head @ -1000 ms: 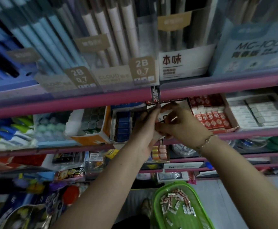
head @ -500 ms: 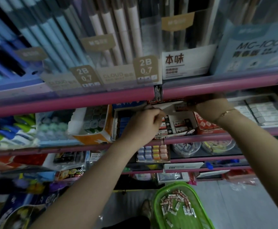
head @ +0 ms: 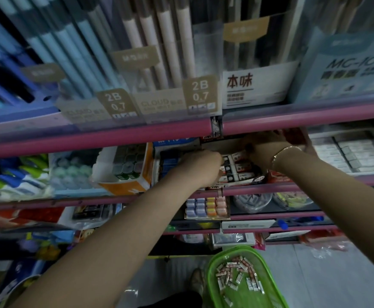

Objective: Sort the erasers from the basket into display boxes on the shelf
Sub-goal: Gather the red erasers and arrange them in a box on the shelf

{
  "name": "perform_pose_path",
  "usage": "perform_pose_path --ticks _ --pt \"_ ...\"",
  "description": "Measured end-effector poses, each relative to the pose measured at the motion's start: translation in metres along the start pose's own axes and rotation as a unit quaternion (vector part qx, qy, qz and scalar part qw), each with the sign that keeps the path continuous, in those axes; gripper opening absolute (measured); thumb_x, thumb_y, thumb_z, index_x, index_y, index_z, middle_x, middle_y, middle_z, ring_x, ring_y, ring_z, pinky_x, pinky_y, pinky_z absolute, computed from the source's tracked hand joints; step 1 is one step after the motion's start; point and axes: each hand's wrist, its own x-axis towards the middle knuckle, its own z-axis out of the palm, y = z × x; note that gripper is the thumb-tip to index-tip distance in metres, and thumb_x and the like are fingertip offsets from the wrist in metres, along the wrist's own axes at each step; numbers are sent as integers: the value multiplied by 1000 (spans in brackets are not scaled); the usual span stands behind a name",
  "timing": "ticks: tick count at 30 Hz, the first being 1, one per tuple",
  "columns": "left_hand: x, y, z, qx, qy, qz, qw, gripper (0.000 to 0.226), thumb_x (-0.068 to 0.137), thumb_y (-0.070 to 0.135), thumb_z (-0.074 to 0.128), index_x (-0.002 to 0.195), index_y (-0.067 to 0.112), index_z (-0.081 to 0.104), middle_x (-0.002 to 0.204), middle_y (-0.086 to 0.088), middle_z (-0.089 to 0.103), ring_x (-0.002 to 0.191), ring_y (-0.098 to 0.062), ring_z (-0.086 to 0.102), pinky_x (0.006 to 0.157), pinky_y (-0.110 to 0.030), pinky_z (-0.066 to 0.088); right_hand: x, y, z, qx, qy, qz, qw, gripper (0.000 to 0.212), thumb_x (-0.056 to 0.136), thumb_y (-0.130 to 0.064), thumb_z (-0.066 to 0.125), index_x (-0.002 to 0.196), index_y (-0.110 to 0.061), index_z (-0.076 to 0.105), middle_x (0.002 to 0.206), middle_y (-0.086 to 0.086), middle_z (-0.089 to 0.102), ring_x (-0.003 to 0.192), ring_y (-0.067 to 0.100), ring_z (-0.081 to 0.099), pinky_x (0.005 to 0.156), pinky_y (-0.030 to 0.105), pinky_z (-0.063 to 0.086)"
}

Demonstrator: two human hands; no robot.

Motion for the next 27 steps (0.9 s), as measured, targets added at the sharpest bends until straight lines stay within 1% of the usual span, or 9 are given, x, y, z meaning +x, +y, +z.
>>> perform_pose_path --ticks 5,9,11,13,15,17,18,24,27 --pt "-1 -3 0 -60 -7 2 998 33 95 31 52 122 14 61 116 -8 64 95 -24 61 79 -34 52 -4 -9 8 -78 2 -15 997 33 90 -23 52 121 -16 59 126 10 58 115 31 54 95 36 47" --pt "-13 -6 1 -229 118 5 966 21 98 31 48 106 18 63 85 3 64 63 -3 56 51 -20 38 -12 -18 10 -159 44 -42 985 31 91 -22 51 119 -16 61 122 8 59 116 30 54 96 36 41" --pt "-22 -5 2 -459 164 -53 871 15 98 23 48 94 23 62 76 4 62 50 2 54 45 -15 40 -18 -21 6 -100 68 -30 992 30 90 -22 50 118 -17 62 121 9 59 114 30 54 95 34 41" --pt "-30 1 -1 -727 128 -89 668 32 97 10 47 81 23 71 79 -1 69 54 -2 62 49 -16 47 -26 -26 -1 143 98 22 985 24 90 -20 51 107 -15 67 113 11 65 104 29 59 84 29 45" --pt "-36 7 -1 -845 99 -93 517 44 95 3 47 67 19 76 75 -4 72 60 -11 65 58 -21 49 -42 -37 -13 529 37 86 843 13 88 -14 58 93 -11 70 94 11 71 83 24 67 69 29 53" --pt "-39 17 3 -881 104 -94 451 40 94 2 46 71 17 75 74 -4 70 61 -14 60 58 -22 43 -59 -47 -16 709 -36 83 699 7 84 -10 62 90 -8 66 82 7 71 71 17 70 62 30 57" --pt "-40 21 4 -891 117 -101 428 33 93 2 47 77 17 72 76 -5 69 62 -14 59 55 -21 44 -64 -51 -14 718 -48 70 691 12 83 -8 64 95 -5 64 79 5 72 71 16 70 64 31 58" --pt "-41 36 16 -909 166 -125 361 19 91 6 54 96 19 67 97 -4 73 79 -16 71 57 -23 54 -74 -66 -4 688 -23 89 720 42 78 12 63 113 -7 51 74 15 66 62 25 68 75 39 59" --pt "-41 29 16 -910 112 -68 394 26 92 7 55 107 23 69 113 0 70 97 -15 70 66 -30 57 -74 -55 -5 732 -85 96 669 42 76 11 63 111 -11 57 79 18 68 66 24 68 68 34 58"
